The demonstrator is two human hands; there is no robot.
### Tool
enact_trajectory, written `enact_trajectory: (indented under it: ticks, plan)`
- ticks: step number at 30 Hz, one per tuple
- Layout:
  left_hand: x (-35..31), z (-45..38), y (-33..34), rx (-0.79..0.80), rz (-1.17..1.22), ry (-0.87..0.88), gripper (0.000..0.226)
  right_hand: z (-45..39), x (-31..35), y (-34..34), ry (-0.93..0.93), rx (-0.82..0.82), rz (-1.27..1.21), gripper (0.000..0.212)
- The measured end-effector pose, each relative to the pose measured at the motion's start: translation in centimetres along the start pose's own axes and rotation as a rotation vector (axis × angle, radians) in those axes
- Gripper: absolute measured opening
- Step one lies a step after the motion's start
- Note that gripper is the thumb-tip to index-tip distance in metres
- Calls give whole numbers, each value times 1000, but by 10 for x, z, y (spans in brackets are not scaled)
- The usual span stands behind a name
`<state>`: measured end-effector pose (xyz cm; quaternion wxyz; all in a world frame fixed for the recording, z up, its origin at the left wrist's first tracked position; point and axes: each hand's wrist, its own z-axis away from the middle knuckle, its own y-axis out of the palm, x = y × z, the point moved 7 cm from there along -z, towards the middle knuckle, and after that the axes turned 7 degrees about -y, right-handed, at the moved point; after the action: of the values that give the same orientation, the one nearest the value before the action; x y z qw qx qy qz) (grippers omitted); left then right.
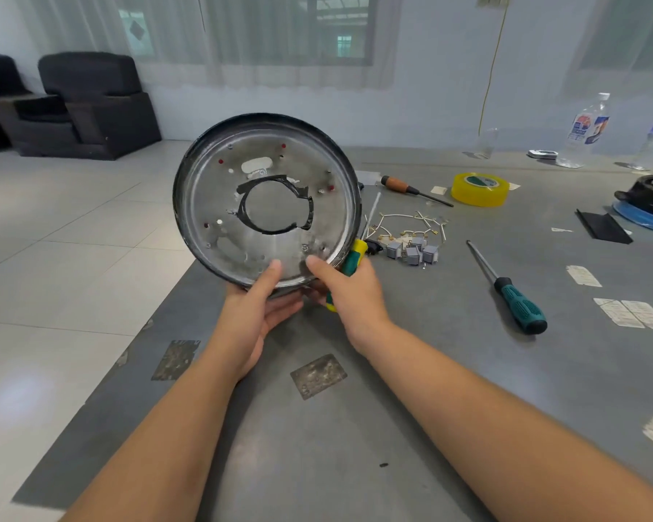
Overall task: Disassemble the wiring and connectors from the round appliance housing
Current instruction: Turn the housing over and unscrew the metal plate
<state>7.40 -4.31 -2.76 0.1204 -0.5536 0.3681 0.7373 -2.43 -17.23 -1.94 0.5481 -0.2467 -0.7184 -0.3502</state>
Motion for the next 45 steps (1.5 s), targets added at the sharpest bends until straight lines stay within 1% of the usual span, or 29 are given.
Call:
enact_trajectory:
  ticks: [2,4,5,8,10,11,13,16,18,20,22,24,26,28,30,31,34,37,41,45]
  plan:
    - [0,0,0,21,-31,0,52,-4,-6,2,38,-85,-38,43]
    - [1,-2,1,28,-21,-18,46,-10,-9,-6,79,-139,-36,35]
    - [2,-2,0,24,-13,-33,48,-14,-9,-11,93,-158,-36,31]
    - [0,-1,-7,-39,45,-43,73,-24,-9,-29,95,-196,-49,23]
    - [-5,-2,-18,-92,85,-7,84,-30,-9,-40,78,-217,50,20]
    - [-8,-1,-24,-113,73,17,86,-32,-9,-43,67,-215,94,22]
    - [-15,0,-35,-163,41,54,79,-35,-7,-45,42,-174,144,27]
    - [-19,-1,-46,-173,57,3,52,-38,-3,-42,40,-104,206,37]
    - [-18,-1,-49,-180,20,-26,42,-40,-3,-42,32,-88,203,45]
    - [-18,-2,-51,-228,-26,-31,37,-41,-4,-44,27,-101,129,60]
    - [-15,-3,-53,-281,-20,-41,36,-39,-4,-43,44,-87,68,76]
    - [-13,-3,-53,-305,8,-44,37,-35,-4,-39,48,-50,55,80]
    - [-15,-2,-50,-274,17,-30,33,-30,-10,-30,80,1,19,77]
    - [-16,-1,-46,-218,33,-3,31,-25,-17,-20,101,37,-26,66]
    - [-14,0,-42,-164,43,0,39,-22,-22,-13,101,29,-64,55]
    - [-13,1,-38,-129,48,-6,43,-22,-23,-13,96,4,-37,54]
    - [-7,1,-27,-27,52,-37,44,-24,-23,-24,39,-142,248,46]
    - [-5,0,-30,-30,104,-83,44,-27,-22,-29,23,-193,285,40]
    - [-3,-1,-30,-26,102,-91,42,-28,-19,-28,-3,-189,333,39]
    - [-9,-4,-34,-78,167,-32,58,-24,-8,-27,-62,-152,412,35]
